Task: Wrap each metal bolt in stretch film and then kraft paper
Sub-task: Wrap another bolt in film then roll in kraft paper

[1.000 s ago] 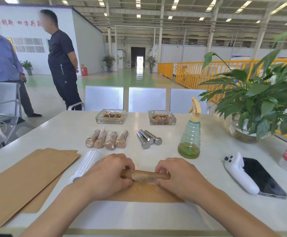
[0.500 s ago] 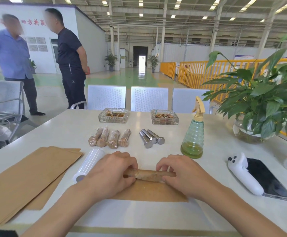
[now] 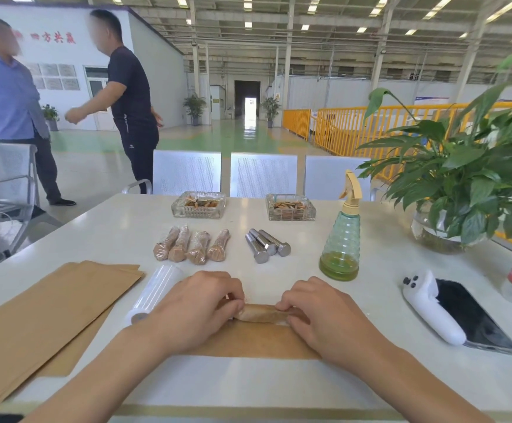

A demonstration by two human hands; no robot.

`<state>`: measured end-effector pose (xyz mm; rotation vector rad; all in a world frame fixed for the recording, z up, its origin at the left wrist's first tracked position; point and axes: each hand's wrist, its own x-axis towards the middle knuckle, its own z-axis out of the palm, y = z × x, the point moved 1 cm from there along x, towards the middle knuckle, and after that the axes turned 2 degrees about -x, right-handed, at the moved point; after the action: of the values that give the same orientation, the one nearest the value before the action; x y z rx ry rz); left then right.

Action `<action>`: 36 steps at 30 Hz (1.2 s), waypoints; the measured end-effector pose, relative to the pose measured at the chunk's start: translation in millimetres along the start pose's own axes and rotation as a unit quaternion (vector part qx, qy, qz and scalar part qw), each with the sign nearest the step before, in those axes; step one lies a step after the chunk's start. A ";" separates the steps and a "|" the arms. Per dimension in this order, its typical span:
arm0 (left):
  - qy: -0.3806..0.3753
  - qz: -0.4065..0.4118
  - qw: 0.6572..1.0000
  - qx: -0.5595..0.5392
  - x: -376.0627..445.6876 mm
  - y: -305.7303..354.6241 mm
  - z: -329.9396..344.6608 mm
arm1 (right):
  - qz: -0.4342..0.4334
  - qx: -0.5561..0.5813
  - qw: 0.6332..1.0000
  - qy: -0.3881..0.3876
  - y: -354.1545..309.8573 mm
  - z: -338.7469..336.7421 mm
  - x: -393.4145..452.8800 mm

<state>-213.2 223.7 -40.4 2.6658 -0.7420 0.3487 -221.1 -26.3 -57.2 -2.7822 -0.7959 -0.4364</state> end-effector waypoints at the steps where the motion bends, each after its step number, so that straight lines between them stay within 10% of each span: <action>1: -0.001 0.001 1.000 -0.005 0.0 0.2 -0.2 | 0.001 0.001 1.000 -0.002 0.5 -0.5 -0.3; 36: -0.029 0.062 0.996 0.053 -2.7 3.4 4.5 | 0.011 -0.017 0.997 -0.069 -3.1 -10.8 18.7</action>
<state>-216.6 220.4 -44.4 2.7455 -0.9357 0.3528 -210.0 -17.8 -40.5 -2.8756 -0.7919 -0.2579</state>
